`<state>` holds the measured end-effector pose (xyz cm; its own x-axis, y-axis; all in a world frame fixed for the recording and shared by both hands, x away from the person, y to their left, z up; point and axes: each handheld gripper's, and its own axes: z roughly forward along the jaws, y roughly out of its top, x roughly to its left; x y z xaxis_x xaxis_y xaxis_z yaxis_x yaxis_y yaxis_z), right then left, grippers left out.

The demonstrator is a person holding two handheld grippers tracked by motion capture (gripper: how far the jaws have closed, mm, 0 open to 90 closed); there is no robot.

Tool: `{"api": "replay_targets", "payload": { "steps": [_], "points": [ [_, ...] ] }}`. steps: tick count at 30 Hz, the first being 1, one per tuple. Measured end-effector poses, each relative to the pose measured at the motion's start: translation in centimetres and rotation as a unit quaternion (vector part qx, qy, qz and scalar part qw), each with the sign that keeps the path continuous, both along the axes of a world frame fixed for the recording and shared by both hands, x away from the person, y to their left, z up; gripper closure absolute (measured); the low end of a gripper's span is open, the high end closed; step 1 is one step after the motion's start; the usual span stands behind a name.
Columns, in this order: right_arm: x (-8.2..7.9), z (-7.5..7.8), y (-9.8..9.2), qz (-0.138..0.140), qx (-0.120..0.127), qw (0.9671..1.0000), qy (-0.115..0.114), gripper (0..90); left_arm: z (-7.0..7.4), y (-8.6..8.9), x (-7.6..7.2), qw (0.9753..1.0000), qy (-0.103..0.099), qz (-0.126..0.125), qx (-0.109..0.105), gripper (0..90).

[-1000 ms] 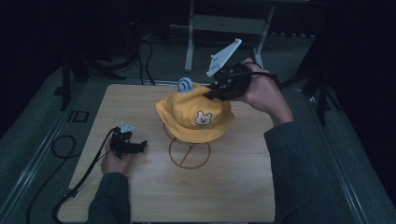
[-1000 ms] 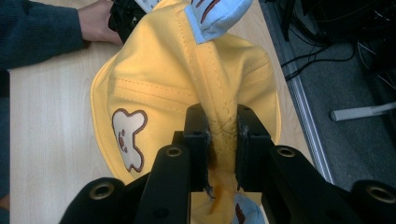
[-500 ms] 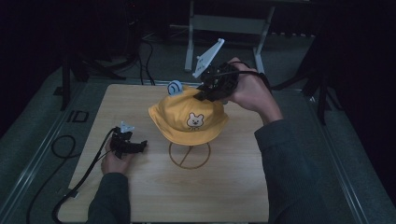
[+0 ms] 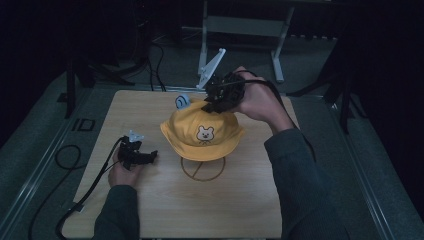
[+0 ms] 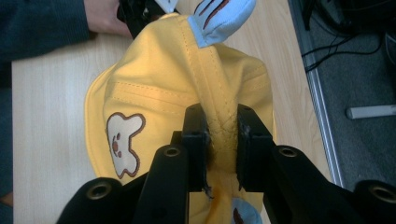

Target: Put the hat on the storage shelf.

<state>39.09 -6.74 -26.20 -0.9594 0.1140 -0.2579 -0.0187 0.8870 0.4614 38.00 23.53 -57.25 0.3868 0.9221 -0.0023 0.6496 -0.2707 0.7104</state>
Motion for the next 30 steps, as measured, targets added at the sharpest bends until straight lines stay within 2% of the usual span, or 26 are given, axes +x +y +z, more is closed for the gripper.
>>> {"api": "replay_targets", "payload": {
  "steps": [10, 14, 18, 23, 27, 30],
  "points": [
    [0.0, -0.9, 0.7, 0.009, -0.008, 0.9999, 0.011, 73.8, 0.0, 0.0, 0.0, 1.0000, 0.001, -0.001, 0.001, 12.9],
    [0.1, -1.0, 0.8, -0.003, -0.007, 1.0000, 0.006, 63.8, 0.0, 0.0, 0.0, 1.0000, 0.000, -0.001, 0.000, 12.9],
    [-0.1, -1.2, 0.7, -0.005, -0.013, 0.9999, 0.005, 57.8, 0.0, 0.0, 0.0, 1.0000, 0.000, -0.001, 0.000, 12.9],
    [-0.2, -0.9, 0.4, -0.018, -0.010, 0.9996, -0.021, 43.1, 0.0, 0.0, 0.0, 1.0000, 0.000, -0.001, 0.000, 12.9],
    [-0.1, -0.5, -0.3, -0.030, -0.009, 0.9991, -0.026, 37.9, 0.0, 0.0, 0.0, 1.0000, 0.000, -0.001, 0.001, 12.9],
    [-0.1, -0.2, -1.0, -0.035, 0.003, 0.9991, -0.024, 35.6, 0.0, 0.0, 0.0, 1.0000, 0.000, -0.001, 0.000, 12.9]
  ]
}}
